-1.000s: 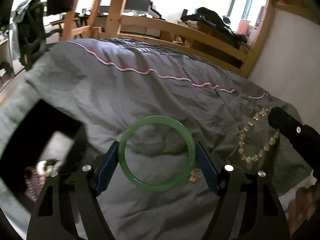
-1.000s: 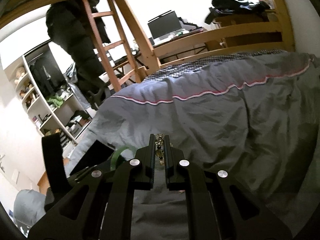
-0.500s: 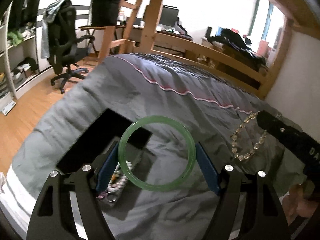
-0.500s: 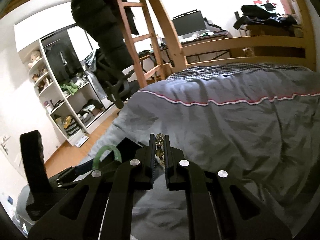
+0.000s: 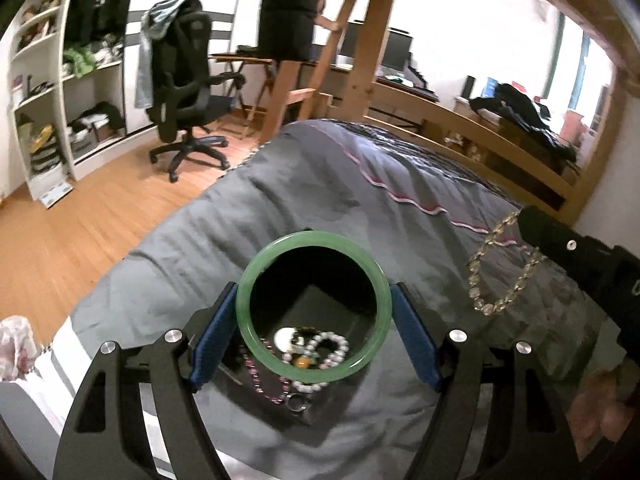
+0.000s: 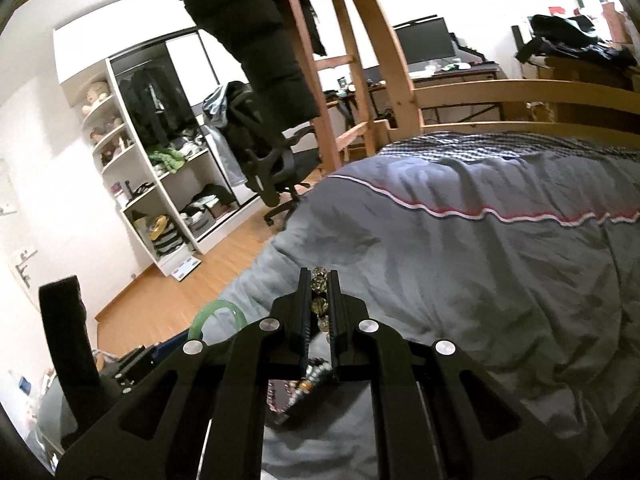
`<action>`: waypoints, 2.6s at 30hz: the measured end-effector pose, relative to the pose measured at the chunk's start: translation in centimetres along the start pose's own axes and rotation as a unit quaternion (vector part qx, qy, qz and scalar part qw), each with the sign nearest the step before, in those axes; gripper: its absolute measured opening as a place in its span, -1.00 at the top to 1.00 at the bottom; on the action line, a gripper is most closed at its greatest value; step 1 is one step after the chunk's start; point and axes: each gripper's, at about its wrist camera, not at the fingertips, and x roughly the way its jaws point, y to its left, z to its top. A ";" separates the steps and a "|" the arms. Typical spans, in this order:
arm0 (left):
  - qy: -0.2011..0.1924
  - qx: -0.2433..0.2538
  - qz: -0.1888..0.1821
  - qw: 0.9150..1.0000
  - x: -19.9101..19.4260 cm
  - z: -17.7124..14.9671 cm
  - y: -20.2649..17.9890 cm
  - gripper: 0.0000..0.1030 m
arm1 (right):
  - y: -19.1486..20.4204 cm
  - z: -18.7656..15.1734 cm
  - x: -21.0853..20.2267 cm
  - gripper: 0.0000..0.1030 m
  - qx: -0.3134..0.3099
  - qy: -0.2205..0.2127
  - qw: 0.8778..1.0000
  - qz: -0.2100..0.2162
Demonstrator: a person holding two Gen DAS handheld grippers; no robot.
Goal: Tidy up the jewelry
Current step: 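Carry the bangle over the black box with the left tool while the right tool carries the gold bracelet, then release the green bangle into the box with the left tool while the right tool drops the gold bracelet, then grasp the small pink charm pendant with the left tool while the right tool grasps the silver ring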
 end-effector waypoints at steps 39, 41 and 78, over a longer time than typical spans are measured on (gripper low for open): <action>0.057 -0.037 0.022 0.997 3.3 -1.6 3.0 -0.44 | 3.7 -2.1 9.0 0.83 -0.021 0.081 0.996 0.031; 0.056 -0.042 0.021 0.997 3.2 -1.6 3.2 -0.44 | 3.7 -2.2 9.3 0.83 -0.020 0.085 0.996 0.032; 0.035 0.024 -0.076 0.996 2.9 -4.5 -4.4 -0.88 | -14.6 -6.6 -5.5 -0.93 0.066 0.056 0.974 -0.209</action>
